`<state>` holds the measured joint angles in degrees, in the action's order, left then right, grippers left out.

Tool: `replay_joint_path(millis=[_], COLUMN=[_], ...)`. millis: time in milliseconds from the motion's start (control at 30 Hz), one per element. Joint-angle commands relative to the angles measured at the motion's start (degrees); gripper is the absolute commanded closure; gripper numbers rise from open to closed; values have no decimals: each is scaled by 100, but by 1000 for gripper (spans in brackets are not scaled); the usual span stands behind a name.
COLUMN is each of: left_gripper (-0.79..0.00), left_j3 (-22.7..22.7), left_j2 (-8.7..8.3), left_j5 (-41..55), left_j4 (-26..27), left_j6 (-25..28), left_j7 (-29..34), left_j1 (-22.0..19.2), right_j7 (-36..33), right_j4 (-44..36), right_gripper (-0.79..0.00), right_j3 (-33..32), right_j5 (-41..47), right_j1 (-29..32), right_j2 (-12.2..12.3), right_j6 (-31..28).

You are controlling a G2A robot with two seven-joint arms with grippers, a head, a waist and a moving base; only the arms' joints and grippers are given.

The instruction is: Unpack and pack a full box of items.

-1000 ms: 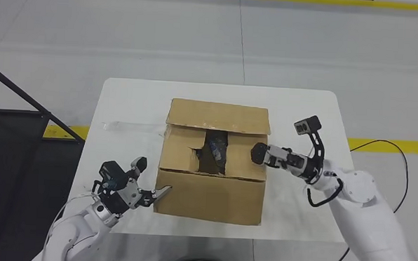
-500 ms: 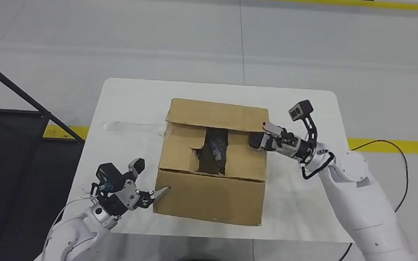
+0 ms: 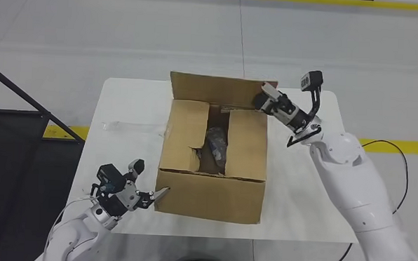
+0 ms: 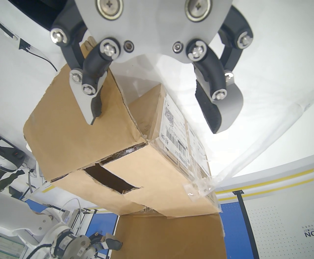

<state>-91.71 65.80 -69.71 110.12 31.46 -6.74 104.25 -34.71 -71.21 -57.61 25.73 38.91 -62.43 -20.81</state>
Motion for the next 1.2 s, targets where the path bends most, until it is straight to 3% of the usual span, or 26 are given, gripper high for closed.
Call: replay_joint_path(millis=[0,367,800,1167], left_gripper=[-785,-785,-785,-785], left_j3=[23,96,96,16], left_j2=[-1,-16,-37,-45], left_j5=[-73,-263,-258,35], left_j4=[6,-51,-72,-99], left_j6=[-17,14,76,112], left_j7=[-60,-203,-374,-663], left_j1=[32,93,176,249], right_j7=[199,756,463,455], right_j4=[185,1398,2457,2551], right_gripper=[-785,-785,-785,-785], right_j3=[98,735,1191,860], right_j5=[-163,-620,-903,-662], right_j1=[-176,-1020,-1517,-1387], right_j2=[-59,-477,-854,-911], right_j6=[52,370,915,48])
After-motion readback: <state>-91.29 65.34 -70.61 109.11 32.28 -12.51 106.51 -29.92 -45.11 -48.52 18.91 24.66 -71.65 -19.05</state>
